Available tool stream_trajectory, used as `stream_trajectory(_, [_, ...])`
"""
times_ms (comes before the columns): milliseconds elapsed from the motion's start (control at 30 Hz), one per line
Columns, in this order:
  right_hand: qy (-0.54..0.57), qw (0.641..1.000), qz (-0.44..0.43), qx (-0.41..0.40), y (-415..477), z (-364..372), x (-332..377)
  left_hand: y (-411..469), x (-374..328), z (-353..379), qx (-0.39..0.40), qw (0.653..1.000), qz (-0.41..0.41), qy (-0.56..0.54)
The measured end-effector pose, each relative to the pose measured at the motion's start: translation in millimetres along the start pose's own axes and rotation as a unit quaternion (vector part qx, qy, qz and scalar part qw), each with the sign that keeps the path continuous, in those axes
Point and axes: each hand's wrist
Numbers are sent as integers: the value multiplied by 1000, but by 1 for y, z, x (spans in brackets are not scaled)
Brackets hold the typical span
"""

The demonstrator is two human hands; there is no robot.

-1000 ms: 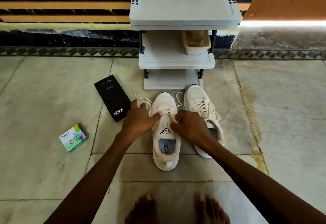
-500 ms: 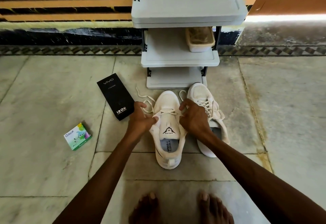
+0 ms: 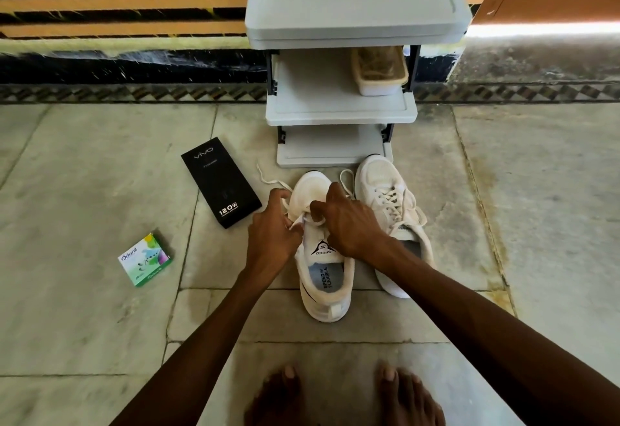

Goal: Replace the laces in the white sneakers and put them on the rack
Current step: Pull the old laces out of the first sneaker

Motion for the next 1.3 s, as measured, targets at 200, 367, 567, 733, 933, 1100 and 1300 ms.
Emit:
stream_trajectory(200, [365,887,265,-95,1,14,-20,2,-1,-1,-7,1000,-19,8])
stream_trajectory(367, [243,953,165,-70,-2,-2,-10,2,-4,1,-1,1000,-12,29])
stream_trajectory(567, [46,993,23,-111,10,-6,3,0,-6,2,-5,999,-19,31])
stream_trajectory(733, [-106,992,4,-61,18,-4,10,0,-6,5,-10,999,-17,36])
stream_trajectory(933, [16,984,-12,-177,26,-21,10,-2,-8,7,1,998,1,64])
stream_trajectory(1100, [695,668,163,-210,38,-54,-12,-3,-9,5,4,997,2,79])
stream_trajectory(1300, [699,651,254,-151,34,-37,-11,-3,-8,6,3,998,1,66])
Point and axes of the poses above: each hand's wrist, its own y-axis towards the middle knuckle, its own z-axis out of the palm, x = y × z, and after that the axes turned 7 degrees about y, right-handed
